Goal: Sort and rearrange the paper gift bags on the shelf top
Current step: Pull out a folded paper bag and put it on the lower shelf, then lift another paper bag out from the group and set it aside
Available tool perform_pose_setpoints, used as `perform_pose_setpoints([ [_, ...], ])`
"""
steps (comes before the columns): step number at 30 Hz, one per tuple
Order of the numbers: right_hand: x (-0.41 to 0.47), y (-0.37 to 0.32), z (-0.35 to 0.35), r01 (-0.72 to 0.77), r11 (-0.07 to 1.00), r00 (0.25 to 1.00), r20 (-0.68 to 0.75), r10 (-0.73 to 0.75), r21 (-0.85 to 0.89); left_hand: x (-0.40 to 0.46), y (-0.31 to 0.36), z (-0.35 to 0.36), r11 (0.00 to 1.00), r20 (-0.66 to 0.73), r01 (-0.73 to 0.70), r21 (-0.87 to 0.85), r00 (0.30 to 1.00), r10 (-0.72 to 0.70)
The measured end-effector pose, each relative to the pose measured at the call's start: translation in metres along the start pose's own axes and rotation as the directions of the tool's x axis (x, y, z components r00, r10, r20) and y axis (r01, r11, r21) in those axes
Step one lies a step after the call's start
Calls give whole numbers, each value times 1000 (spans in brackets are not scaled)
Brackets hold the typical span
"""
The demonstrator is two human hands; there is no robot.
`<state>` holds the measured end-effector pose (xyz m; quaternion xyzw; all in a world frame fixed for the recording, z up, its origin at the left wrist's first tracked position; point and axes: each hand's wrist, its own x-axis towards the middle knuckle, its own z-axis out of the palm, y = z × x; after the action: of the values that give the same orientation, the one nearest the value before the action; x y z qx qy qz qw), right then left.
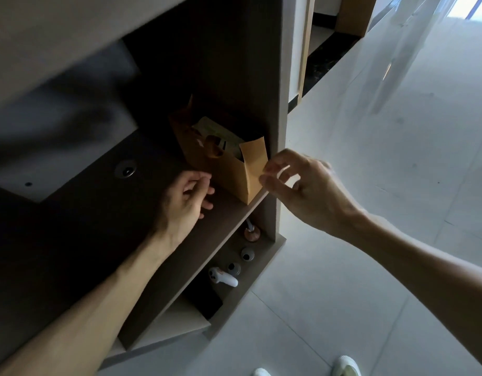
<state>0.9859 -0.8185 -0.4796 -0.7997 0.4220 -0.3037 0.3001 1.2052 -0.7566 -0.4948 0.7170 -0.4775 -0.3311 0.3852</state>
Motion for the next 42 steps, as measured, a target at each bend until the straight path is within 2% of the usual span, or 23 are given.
perform_pose_setpoints([
  [5, -13, -52, -55, 83, 996, 994, -71, -84, -24, -40, 53, -7, 983, 35, -153, 98, 988, 150],
  [10, -24, -101, -121, 125, 992, 984, -132, -122, 16, -93, 124, -17, 954, 111, -228, 194, 971, 210],
  [14, -18, -144, -174, 214, 977, 962, -174, -211, 2, -130, 180, -31, 923, 177, -312, 223, 945, 277],
  [19, 2, -213, -240, 338, 941, 923, -199, -330, 4, -152, 250, -64, 891, 163, -399, 214, 914, 370],
  [24, 31, -283, -287, 375, 925, 914, -192, -358, 65, -171, 312, -107, 881, 89, -432, 193, 902, 423],
  [31, 80, -359, -289, 452, 882, 892, -97, -442, 131, -190, 351, -180, 844, -17, -408, 347, 897, 441],
  [35, 105, -391, -267, 502, 846, 862, -34, -505, 181, -193, 354, -234, 815, -98, -374, 443, 883, 459],
  [42, 154, -435, -207, 564, 805, 802, 113, -587, 181, -174, 336, -336, 806, -264, -286, 518, 843, 468],
])
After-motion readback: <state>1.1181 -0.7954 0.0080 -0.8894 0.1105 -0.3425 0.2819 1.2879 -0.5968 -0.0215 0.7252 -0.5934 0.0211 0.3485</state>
